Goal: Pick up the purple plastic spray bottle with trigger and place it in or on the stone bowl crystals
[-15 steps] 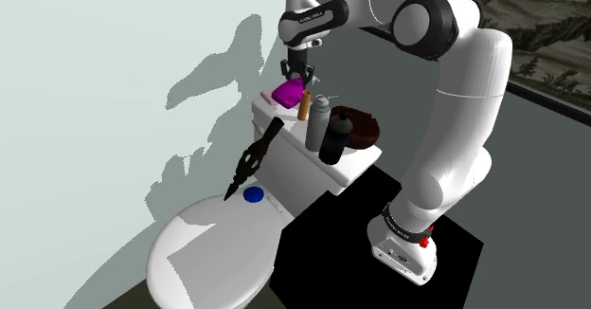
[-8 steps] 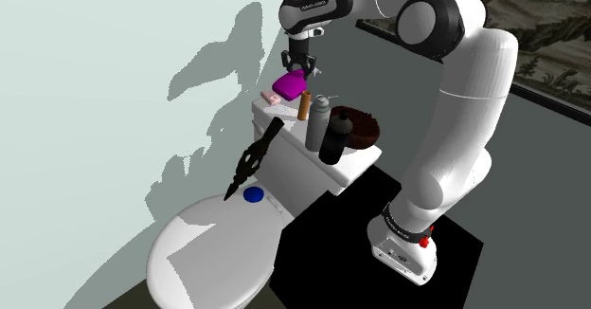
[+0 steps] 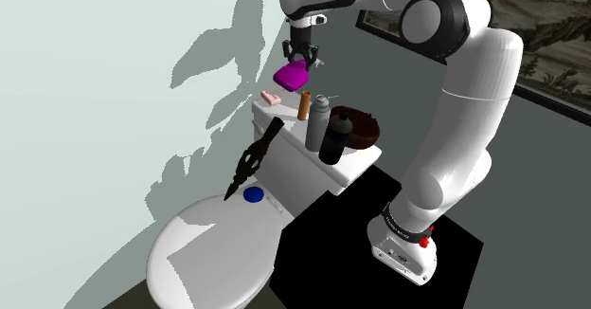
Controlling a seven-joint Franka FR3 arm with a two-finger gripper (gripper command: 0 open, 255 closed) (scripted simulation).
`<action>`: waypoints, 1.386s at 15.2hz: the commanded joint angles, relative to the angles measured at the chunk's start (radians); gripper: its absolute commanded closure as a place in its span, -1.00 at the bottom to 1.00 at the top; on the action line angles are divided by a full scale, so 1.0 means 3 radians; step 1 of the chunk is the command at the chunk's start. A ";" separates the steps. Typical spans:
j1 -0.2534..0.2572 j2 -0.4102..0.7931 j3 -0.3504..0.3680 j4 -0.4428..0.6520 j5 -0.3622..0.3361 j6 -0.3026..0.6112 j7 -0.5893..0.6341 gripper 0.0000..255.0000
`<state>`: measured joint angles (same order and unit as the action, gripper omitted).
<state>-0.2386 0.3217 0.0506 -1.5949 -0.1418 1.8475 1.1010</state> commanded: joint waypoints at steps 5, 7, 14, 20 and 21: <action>0.0003 -0.0035 0.0002 0.0228 0.0011 -0.0263 -0.0033 1.00; 0.0005 -0.0041 0.0003 0.0310 0.0013 -0.0350 -0.0042 1.00; -0.0075 -0.0755 -0.0029 -0.0607 0.0040 -0.0134 -0.0128 1.00; -0.0149 -0.1535 -0.0103 -0.1544 0.0048 0.0041 -0.0257 1.00; -0.0160 -0.1662 -0.0118 -0.1683 0.0046 0.0056 -0.0282 1.00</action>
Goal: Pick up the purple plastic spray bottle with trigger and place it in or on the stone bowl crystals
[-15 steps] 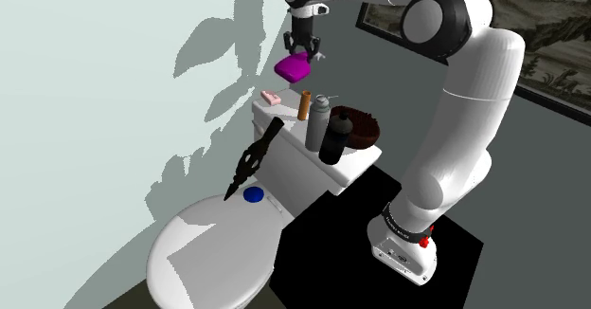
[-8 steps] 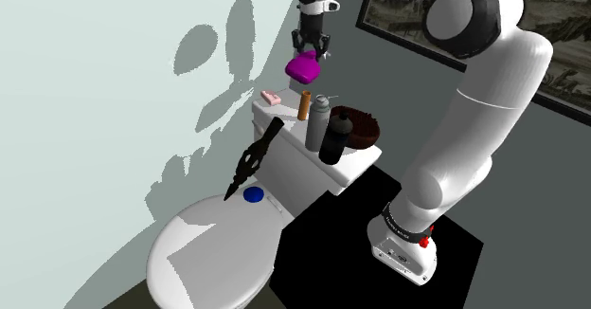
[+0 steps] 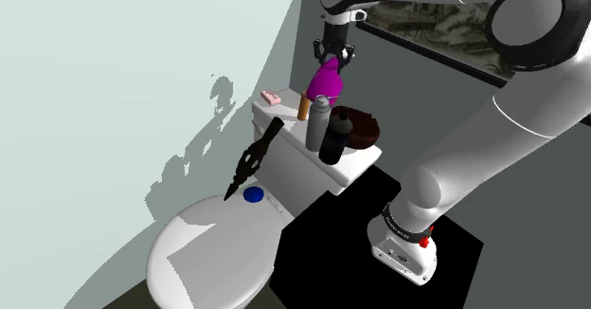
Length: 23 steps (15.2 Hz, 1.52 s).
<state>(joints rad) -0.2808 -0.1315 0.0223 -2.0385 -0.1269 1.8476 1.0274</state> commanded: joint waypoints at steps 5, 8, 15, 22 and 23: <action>-0.0075 -0.0791 -0.0113 -0.0841 -0.0037 0.0069 -0.0167 1.00; -0.0114 -0.1183 -0.0176 -0.1180 -0.0075 0.0028 -0.0254 1.00; -0.0146 -0.1362 -0.0221 -0.1548 -0.0117 0.0223 -0.0278 1.00; -0.0155 -0.1262 -0.0232 -0.1792 -0.0144 0.0564 -0.0236 1.00; -0.0157 -0.1245 -0.0233 -0.1823 -0.0148 0.0613 -0.0230 1.00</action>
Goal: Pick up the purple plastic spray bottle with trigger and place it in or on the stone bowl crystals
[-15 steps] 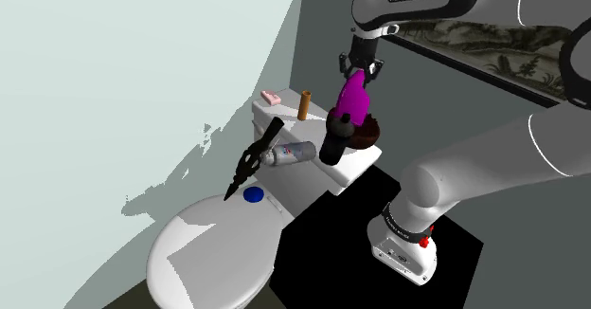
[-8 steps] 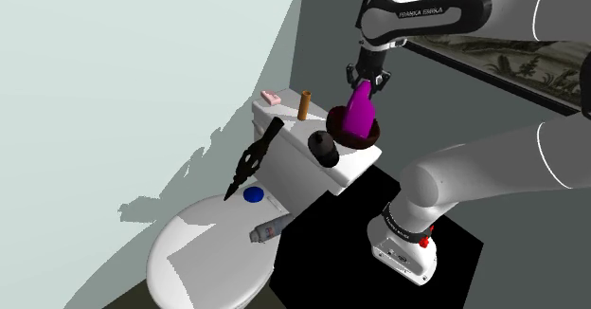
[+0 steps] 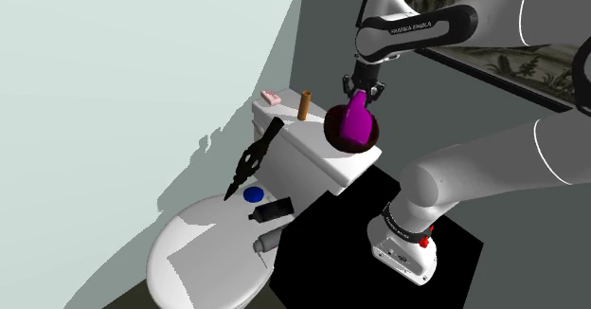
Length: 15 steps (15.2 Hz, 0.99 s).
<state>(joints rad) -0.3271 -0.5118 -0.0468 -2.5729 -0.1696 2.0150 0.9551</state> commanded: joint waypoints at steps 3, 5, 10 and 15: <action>-0.0004 0.0023 -0.0002 -0.0042 -0.0005 0.0055 0.0011 1.00; -0.0004 0.0023 -0.0002 -0.0042 -0.0005 0.0055 0.0011 1.00; -0.0004 0.0021 -0.0001 -0.0044 -0.0004 0.0054 0.0011 -1.00; 0.0014 -0.0044 0.0023 0.0135 0.0026 -0.0191 0.0001 -1.00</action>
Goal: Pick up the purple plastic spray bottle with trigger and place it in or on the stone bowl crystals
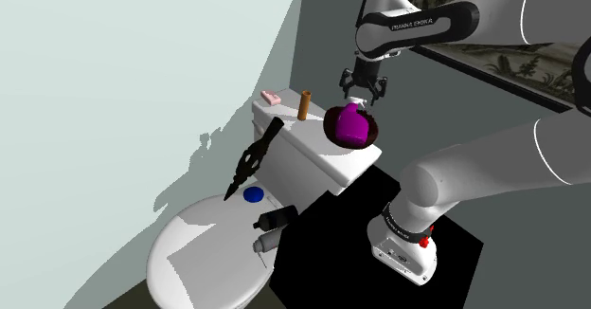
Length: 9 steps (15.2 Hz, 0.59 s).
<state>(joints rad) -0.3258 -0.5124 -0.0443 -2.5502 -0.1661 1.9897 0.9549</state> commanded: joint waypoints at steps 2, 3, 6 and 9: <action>0.0024 -0.0082 0.0036 0.0231 0.0039 -0.0318 -0.0006 -1.00; 0.0023 -0.0082 0.0036 0.0231 0.0039 -0.0318 -0.0006 -1.00; 0.0023 -0.0082 0.0037 0.0231 0.0039 -0.0318 -0.0006 -1.00; 0.0023 -0.0082 0.0037 0.0231 0.0039 -0.0318 -0.0006 -1.00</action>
<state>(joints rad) -0.3189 -0.5369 -0.0334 -2.4812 -0.1544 1.8945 0.9531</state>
